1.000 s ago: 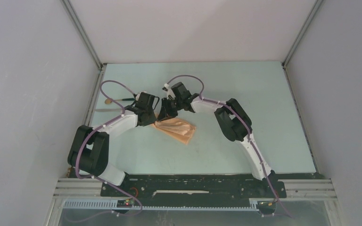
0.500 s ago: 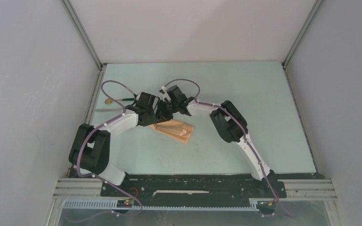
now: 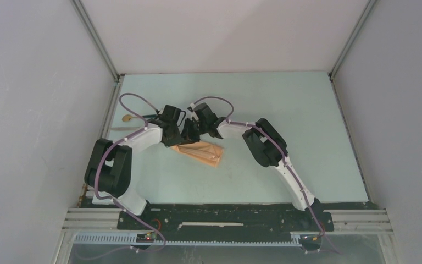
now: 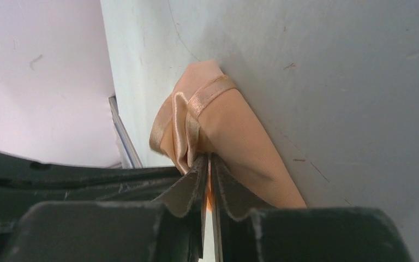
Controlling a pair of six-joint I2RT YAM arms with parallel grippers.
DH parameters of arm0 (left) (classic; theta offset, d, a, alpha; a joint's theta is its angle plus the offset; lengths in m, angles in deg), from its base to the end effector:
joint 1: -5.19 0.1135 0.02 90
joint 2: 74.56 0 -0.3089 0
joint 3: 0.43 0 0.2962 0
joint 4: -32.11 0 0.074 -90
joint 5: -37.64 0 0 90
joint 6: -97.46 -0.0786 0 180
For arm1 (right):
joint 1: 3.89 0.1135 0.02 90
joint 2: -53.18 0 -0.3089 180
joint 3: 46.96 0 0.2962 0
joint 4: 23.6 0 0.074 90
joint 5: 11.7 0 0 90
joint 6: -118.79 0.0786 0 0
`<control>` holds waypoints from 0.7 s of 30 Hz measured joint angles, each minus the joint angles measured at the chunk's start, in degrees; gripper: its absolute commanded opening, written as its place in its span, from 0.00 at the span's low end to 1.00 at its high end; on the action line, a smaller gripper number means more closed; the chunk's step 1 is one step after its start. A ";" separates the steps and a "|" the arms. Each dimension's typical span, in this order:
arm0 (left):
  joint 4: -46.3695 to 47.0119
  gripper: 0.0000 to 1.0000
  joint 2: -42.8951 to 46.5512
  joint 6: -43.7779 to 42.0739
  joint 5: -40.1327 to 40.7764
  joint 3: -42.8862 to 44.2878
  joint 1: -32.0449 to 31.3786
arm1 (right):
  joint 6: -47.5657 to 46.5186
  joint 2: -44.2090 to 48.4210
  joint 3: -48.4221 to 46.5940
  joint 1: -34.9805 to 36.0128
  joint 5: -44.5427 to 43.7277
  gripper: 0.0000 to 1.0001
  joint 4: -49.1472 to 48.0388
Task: Fold the napkin into a case and place the utensils inside
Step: Grasp the top corner of the smaller rectangle folded napkin from the folded napkin.
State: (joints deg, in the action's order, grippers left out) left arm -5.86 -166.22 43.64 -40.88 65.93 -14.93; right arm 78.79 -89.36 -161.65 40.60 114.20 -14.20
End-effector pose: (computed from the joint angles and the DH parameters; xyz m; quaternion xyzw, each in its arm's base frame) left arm 0.3478 -0.1108 0.1608 -0.1581 0.9553 -0.0227 0.2487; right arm 0.4219 0.4791 0.0797 -0.0958 0.8579 0.4978 0.0842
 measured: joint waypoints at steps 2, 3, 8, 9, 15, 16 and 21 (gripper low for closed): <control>-0.35 0.00 -0.20 0.42 -0.28 -0.09 0.85 | 0.76 0.00 0.52 0.04 0.22 0.28 -1.20; -0.22 0.00 -0.02 0.72 -0.31 -0.39 1.22 | 1.25 0.00 1.20 0.02 0.57 0.33 -2.69; 1.18 0.00 5.03 1.31 -0.07 -4.31 1.95 | 1.70 0.02 3.32 -0.44 4.00 0.38 -9.01; 1.25 0.00 5.68 1.31 -0.07 -4.63 1.95 | 1.81 0.02 3.87 -0.55 5.03 0.38 -10.21; 1.88 0.00 6.69 1.31 -1.03 -5.11 2.03 | 2.64 -0.20 4.92 -1.73 9.94 0.17 -13.35; 1.99 0.00 6.69 1.31 -1.20 -5.11 2.05 | 2.86 -0.35 4.90 -1.90 10.64 0.16 -13.75; 2.45 0.00 6.58 1.31 -2.32 -5.11 2.14 | 2.97 -3.17 1.64 -1.92 12.22 0.19 -13.03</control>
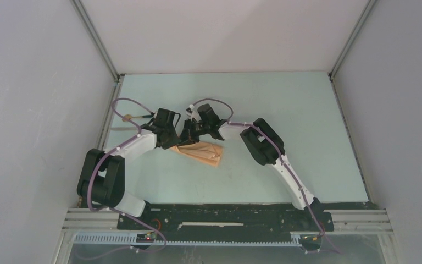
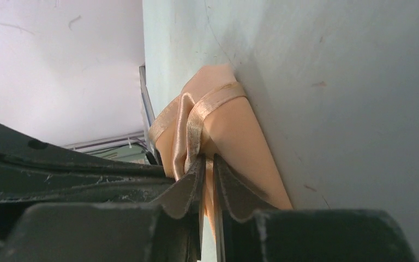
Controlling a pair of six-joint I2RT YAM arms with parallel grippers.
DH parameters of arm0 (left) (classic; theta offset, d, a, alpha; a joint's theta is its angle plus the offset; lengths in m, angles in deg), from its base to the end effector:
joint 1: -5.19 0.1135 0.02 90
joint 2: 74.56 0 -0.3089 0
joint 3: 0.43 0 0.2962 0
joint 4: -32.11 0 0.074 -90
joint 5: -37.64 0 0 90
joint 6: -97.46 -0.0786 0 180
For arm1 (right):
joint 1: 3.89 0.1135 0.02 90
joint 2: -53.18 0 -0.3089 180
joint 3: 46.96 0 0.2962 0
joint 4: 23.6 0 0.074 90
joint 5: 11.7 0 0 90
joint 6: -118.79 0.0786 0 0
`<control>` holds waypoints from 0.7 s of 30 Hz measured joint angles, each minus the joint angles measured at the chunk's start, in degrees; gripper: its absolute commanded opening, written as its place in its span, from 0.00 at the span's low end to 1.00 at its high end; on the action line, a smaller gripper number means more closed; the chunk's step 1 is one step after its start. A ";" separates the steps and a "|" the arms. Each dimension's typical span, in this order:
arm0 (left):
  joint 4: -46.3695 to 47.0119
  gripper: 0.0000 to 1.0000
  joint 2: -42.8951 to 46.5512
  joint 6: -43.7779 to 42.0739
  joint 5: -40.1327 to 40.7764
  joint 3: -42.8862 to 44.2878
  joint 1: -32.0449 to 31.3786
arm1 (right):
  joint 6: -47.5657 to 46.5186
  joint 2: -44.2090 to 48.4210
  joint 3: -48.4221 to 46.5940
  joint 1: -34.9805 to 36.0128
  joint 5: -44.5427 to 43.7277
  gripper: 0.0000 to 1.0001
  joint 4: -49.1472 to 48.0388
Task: Fold the napkin into a case and place the utensils inside
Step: Grasp the top corner of the smaller rectangle folded napkin from the folded napkin.
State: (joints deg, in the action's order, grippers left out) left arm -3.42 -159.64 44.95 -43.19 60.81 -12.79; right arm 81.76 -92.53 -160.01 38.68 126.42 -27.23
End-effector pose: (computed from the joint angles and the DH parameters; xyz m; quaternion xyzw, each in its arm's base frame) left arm 0.3289 -0.0936 0.1711 -0.1837 0.9439 -0.0543 0.2689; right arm 0.4282 0.4728 0.0663 -0.1347 0.8024 0.5791 0.0512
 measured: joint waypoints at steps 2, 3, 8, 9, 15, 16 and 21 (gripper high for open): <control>0.20 0.00 -0.17 -0.02 -0.48 0.00 0.02 | 0.00 -1.42 -1.95 0.37 0.35 0.21 1.09; 0.17 0.00 -0.22 -0.02 -0.59 0.00 0.02 | -0.17 -1.68 -2.64 0.52 0.42 0.22 1.62; -0.37 0.00 -0.33 -0.13 -0.35 0.00 0.50 | -1.86 -3.21 -7.10 2.03 -1.36 0.30 5.70; -0.63 0.00 -0.33 -0.09 -0.39 0.00 0.79 | -2.12 -3.21 -7.34 2.16 -1.81 0.31 6.27; -1.57 0.00 -0.55 0.11 -2.05 -0.20 3.63 | -3.08 -2.58 -6.71 2.38 -3.50 0.37 6.05; -1.49 0.03 -0.59 0.17 -2.67 -0.52 4.39 | -3.15 -2.43 -6.40 2.38 -3.58 0.38 5.64; 0.11 0.19 -0.52 0.90 -5.03 -2.97 5.62 | -3.37 -2.10 -6.14 2.34 -3.21 0.39 4.70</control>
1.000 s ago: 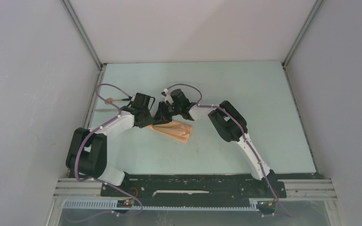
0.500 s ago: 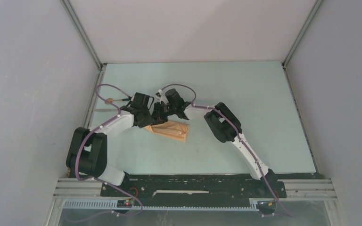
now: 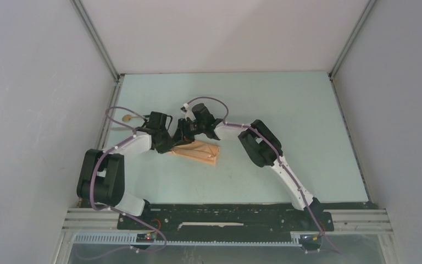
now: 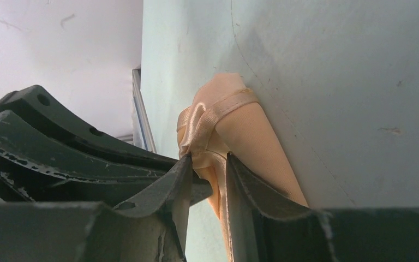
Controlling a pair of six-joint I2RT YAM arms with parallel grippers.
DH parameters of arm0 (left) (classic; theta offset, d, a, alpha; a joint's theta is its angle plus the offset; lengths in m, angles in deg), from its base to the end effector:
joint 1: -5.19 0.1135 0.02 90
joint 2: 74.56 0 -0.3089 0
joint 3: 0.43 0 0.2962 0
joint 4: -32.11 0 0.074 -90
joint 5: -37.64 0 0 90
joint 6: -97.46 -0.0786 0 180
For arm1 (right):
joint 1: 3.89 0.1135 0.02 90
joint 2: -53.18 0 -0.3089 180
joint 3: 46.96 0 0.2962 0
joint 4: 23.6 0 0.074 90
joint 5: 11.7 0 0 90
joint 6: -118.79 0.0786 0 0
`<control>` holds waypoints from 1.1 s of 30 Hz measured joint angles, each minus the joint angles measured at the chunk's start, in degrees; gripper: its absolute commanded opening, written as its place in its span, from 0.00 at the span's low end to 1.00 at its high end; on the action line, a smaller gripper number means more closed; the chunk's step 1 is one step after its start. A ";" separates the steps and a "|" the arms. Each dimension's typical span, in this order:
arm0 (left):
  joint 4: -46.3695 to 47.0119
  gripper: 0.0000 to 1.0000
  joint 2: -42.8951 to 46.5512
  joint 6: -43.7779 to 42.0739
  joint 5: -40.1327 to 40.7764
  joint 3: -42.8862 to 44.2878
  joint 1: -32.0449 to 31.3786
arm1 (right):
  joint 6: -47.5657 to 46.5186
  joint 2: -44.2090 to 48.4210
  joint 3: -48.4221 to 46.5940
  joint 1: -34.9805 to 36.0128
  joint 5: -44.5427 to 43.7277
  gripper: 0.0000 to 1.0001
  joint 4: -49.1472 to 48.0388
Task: Fold the napkin into a case and place the utensils inside
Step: Grasp the top corner of the smaller rectangle folded napkin from the folded napkin.
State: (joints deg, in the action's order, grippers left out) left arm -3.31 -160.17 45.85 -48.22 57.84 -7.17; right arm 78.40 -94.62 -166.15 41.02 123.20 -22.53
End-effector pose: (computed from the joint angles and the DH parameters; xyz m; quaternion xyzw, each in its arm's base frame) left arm 0.3228 -0.0649 0.1500 -0.2270 0.9444 -0.0691 0.2277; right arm 0.4241 0.5011 0.0721 -0.1589 0.8063 0.5651 0.0726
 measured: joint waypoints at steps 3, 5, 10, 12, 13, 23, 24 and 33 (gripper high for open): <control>0.59 0.29 0.83 0.35 -1.05 -0.98 0.02 | 0.07 0.00 0.28 -0.02 0.50 0.40 -0.85; 0.72 0.31 2.40 0.61 -1.60 -1.51 0.02 | 0.22 0.00 0.37 -0.02 0.76 0.37 -1.31; 1.57 0.24 10.49 1.27 -3.04 -4.96 2.01 | 1.09 0.00 1.09 -0.02 1.20 0.18 -1.55; 2.10 0.17 13.25 1.90 -3.41 -6.73 4.02 | 1.29 -0.02 1.36 -0.02 1.31 0.17 -1.49; 2.38 0.16 14.43 2.19 -3.72 -7.78 5.40 | 1.36 -0.04 1.38 -0.02 1.31 0.17 -1.44; 8.48 0.08 8.72 6.36 -9.84 -14.12 11.72 | 2.16 -0.09 1.38 -0.02 1.86 0.29 -1.75; 9.70 0.08 8.11 6.69 -10.45 -14.12 11.78 | 2.27 -0.09 1.38 -0.02 1.97 0.30 -1.95; 14.03 0.04 5.38 8.22 -12.81 -13.55 11.80 | 2.38 -1.33 -1.40 -0.24 2.64 0.35 -0.90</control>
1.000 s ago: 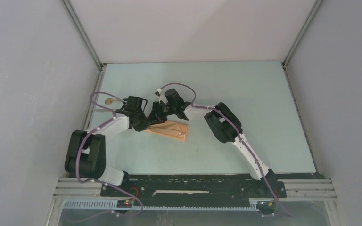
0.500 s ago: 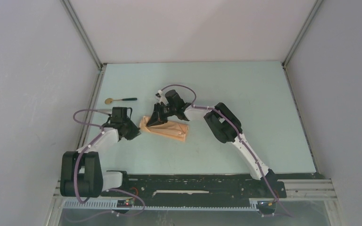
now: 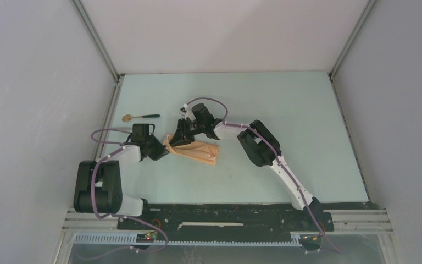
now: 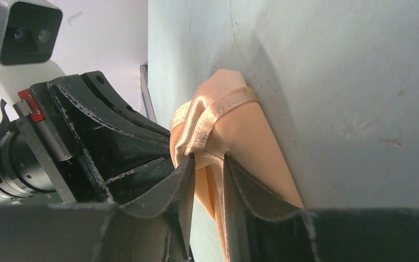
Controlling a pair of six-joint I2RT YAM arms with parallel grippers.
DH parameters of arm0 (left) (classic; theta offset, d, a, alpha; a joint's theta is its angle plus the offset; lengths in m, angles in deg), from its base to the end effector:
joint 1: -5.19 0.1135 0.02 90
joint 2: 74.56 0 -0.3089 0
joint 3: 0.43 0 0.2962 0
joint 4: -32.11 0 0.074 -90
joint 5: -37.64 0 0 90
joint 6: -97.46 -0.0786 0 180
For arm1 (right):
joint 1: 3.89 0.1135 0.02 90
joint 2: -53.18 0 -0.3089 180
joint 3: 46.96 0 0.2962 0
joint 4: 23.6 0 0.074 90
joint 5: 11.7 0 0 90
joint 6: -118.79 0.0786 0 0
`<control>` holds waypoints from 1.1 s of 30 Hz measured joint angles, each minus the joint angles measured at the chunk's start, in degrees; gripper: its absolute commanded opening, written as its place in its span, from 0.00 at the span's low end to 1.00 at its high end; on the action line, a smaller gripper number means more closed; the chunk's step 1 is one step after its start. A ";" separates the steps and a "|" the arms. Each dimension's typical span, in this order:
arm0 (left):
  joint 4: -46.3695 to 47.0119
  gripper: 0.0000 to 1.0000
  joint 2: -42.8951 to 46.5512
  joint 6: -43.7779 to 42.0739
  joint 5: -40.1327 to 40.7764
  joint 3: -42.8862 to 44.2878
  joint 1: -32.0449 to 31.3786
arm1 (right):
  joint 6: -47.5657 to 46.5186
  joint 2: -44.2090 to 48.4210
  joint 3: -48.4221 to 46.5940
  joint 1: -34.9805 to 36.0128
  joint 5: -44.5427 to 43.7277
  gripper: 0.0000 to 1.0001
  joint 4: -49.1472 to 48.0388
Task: Fold the napkin into a case and place the utensils inside
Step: Grasp the top corner of the smaller rectangle folded napkin from the folded napkin.
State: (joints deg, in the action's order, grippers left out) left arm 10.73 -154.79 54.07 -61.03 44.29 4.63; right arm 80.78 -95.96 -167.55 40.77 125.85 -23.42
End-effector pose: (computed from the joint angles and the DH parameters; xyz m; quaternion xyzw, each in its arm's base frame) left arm 0.2914 -0.0147 0.1188 -0.3540 0.8881 -0.1801 0.2314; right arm 0.4264 0.5029 0.0693 -0.1547 0.7989 0.5790 0.0510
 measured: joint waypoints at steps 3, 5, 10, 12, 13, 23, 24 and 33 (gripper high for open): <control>0.00 0.04 -0.09 0.02 -0.07 0.07 0.00 | -0.02 -0.68 -1.53 -0.11 0.44 0.31 1.09; 0.00 0.04 -0.13 0.02 -0.07 0.09 0.02 | -0.22 -1.31 -3.43 -0.09 0.44 0.23 2.12; -0.26 0.03 -2.49 0.04 -0.76 2.19 0.02 | -0.72 -2.71 -6.49 0.17 0.35 0.17 3.67; -0.31 0.03 -3.52 0.09 -1.01 3.10 0.02 | -0.92 -3.19 -6.69 0.37 0.00 0.18 4.22; -0.39 0.02 -3.80 0.09 -1.07 3.41 0.02 | -0.94 -3.43 -6.69 0.48 -0.20 0.18 4.48; -3.98 0.15 -4.85 -0.28 0.00 5.90 0.02 | -2.36 -3.58 -8.37 1.14 -2.60 0.34 6.91; -4.42 0.19 -4.66 -0.44 0.15 5.90 0.02 | -2.38 -3.58 -8.76 1.22 -2.71 0.34 7.39; -8.57 0.23 8.26 -2.19 -0.46 3.17 5.07 | 2.16 -1.36 -1.92 0.55 -0.33 0.41 -0.59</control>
State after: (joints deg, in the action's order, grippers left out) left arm 2.16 -146.53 51.88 -61.49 47.46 9.70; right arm 82.94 -97.31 -169.48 41.32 125.52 -24.01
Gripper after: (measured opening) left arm 0.224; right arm 0.414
